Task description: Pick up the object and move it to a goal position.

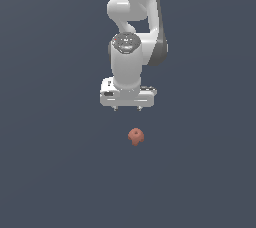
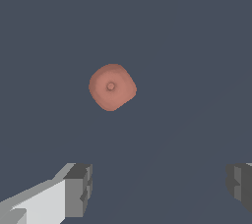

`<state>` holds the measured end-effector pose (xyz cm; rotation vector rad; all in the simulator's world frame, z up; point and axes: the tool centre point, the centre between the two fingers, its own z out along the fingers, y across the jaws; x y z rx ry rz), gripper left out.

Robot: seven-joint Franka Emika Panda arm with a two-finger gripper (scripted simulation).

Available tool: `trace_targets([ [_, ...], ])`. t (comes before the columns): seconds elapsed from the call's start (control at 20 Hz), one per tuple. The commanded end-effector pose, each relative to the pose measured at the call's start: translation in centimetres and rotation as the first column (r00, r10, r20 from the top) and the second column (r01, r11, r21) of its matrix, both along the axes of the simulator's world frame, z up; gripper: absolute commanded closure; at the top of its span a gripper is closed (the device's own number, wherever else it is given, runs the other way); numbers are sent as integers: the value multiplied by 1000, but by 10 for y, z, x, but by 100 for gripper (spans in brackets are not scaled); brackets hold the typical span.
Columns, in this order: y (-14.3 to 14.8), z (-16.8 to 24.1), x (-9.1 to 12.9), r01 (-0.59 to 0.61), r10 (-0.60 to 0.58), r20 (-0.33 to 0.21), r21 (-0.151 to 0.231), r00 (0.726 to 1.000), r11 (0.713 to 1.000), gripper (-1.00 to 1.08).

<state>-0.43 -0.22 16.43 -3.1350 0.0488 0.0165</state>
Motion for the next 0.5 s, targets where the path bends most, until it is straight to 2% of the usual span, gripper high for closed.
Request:
trace_targets([
  [0.0,0,0,0,0,0,0,0,1000,1000,-92],
  [0.45,12,7,10,-42,42,29,-19,999,999,-92],
])
